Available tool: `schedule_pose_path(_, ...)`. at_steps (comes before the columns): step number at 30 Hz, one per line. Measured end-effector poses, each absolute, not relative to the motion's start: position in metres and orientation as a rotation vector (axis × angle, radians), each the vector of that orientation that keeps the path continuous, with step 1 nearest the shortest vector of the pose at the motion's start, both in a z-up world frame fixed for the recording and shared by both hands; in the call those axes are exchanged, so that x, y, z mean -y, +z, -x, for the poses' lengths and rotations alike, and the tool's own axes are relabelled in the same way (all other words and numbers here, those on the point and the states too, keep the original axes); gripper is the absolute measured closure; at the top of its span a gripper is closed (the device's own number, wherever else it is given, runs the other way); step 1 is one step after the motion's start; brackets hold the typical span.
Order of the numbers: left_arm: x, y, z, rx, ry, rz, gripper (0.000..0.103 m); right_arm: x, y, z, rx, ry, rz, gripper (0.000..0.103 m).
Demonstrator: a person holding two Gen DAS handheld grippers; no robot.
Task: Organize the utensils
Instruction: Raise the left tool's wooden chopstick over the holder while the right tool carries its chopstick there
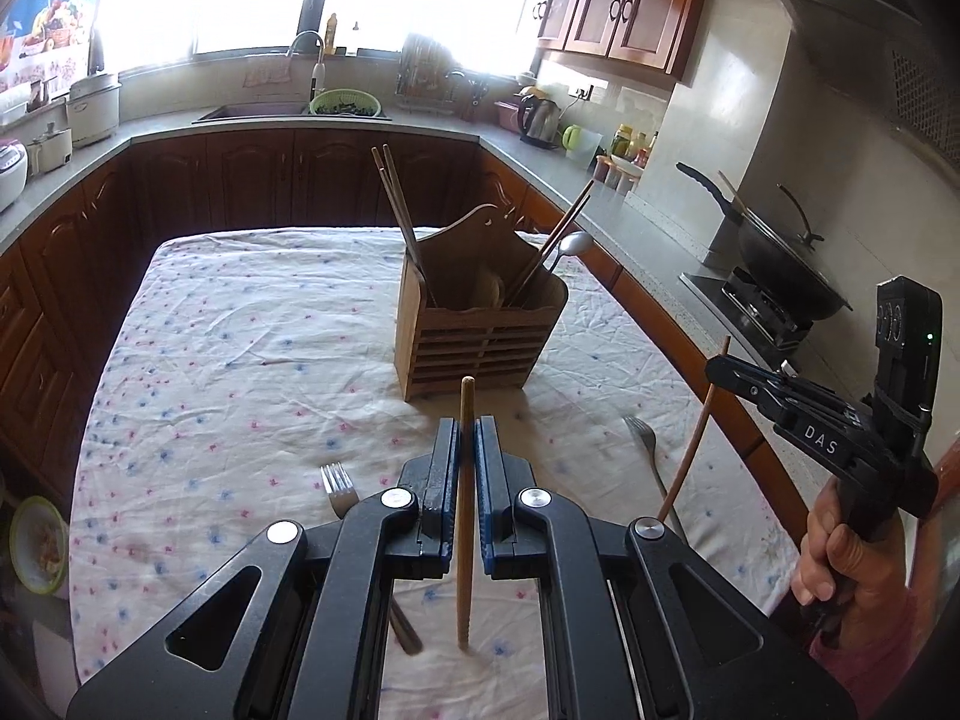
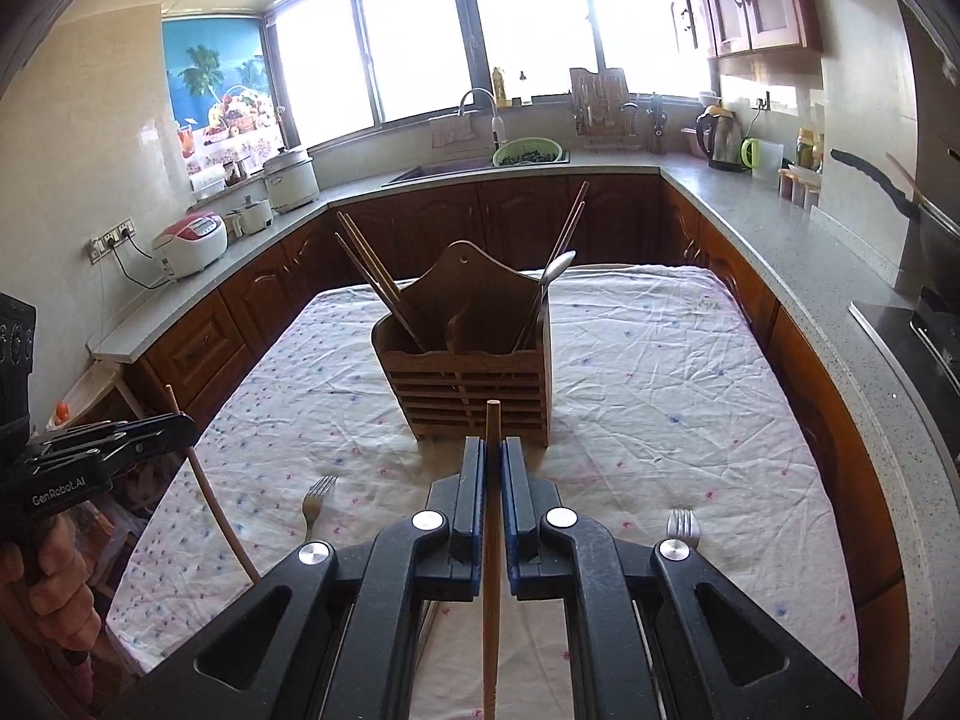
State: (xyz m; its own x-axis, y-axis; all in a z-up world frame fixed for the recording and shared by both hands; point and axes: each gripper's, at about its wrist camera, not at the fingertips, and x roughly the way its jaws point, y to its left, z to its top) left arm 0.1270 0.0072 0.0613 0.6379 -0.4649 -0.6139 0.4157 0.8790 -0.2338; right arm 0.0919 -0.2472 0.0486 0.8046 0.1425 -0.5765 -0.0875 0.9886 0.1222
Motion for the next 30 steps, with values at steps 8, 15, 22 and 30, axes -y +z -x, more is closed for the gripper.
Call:
schedule_pose_path(8,-0.012,0.069,-0.122,-0.689,-0.493,0.086,0.098,0.247,0.063,-0.083,-0.575,0.113,-0.090,0.098)
schedule_pose_path(15,-0.015,0.075,-0.125,-0.665,-0.485,0.099,0.098,0.248,0.067,-0.086,-0.557,0.115,-0.105,0.098)
schedule_pose_path(22,-0.015,0.081,-0.131,-0.649,-0.481,0.109,0.098,0.249,0.069,-0.092,-0.544,0.118,-0.116,0.098)
schedule_pose_path(30,-0.015,0.088,-0.139,-0.635,-0.481,0.114,0.098,0.251,0.072,-0.098,-0.540,0.120,-0.121,0.098)
